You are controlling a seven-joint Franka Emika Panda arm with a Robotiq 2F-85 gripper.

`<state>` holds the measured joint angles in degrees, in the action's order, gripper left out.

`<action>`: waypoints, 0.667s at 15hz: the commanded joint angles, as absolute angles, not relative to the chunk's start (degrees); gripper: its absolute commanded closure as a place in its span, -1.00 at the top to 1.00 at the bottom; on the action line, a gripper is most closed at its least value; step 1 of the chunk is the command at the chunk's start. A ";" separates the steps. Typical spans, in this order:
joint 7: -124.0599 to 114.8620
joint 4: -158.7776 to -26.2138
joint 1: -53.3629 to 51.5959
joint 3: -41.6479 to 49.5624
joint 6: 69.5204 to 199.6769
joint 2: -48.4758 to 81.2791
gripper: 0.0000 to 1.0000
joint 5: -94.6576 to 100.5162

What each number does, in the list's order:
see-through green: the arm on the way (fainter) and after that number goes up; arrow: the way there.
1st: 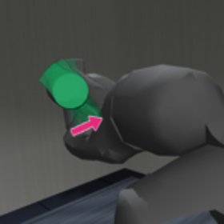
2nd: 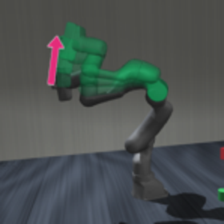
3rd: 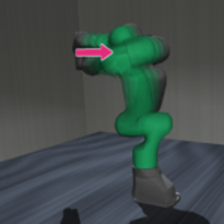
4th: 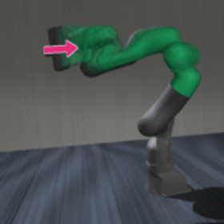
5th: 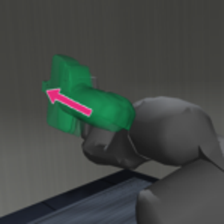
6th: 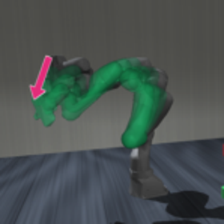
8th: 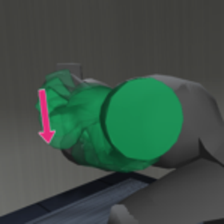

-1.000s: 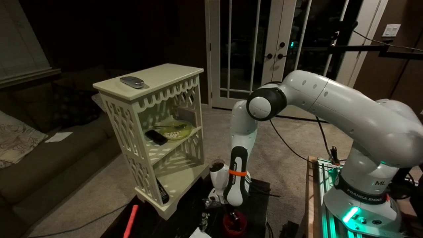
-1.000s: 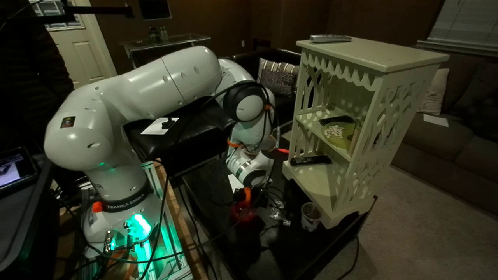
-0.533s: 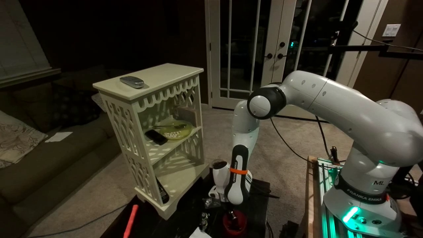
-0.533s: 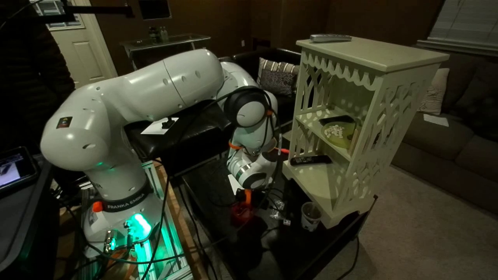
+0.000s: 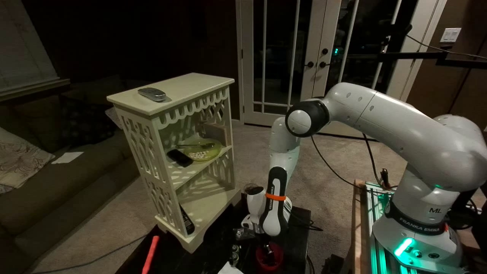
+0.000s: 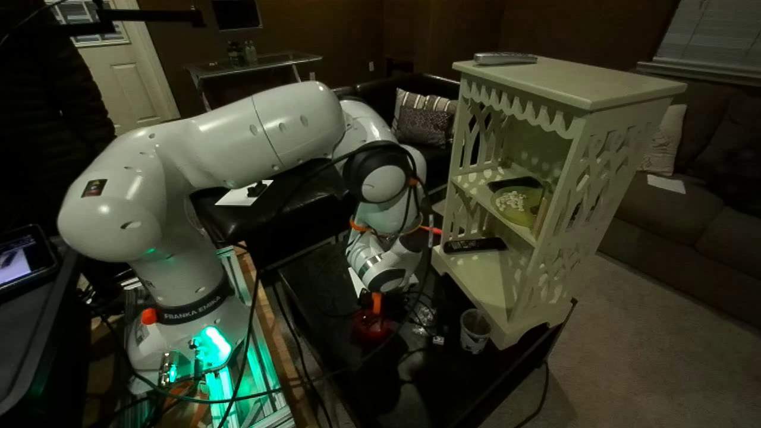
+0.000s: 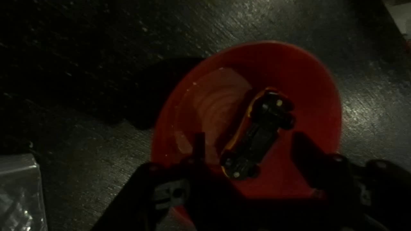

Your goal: Move the toy car from the red plate to the yellow plate

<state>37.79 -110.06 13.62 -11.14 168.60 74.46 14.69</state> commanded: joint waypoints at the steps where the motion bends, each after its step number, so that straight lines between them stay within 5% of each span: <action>1: 38.39 -109.20 15.74 -13.11 168.97 76.43 0.13 15.26; 3: 38.34 -108.67 15.74 -13.26 168.42 76.85 -0.34 15.24; 7: 38.51 -107.93 16.02 -13.28 168.21 77.33 -0.88 15.26; 10: 38.27 -108.93 16.29 -13.28 169.12 76.55 -0.89 15.26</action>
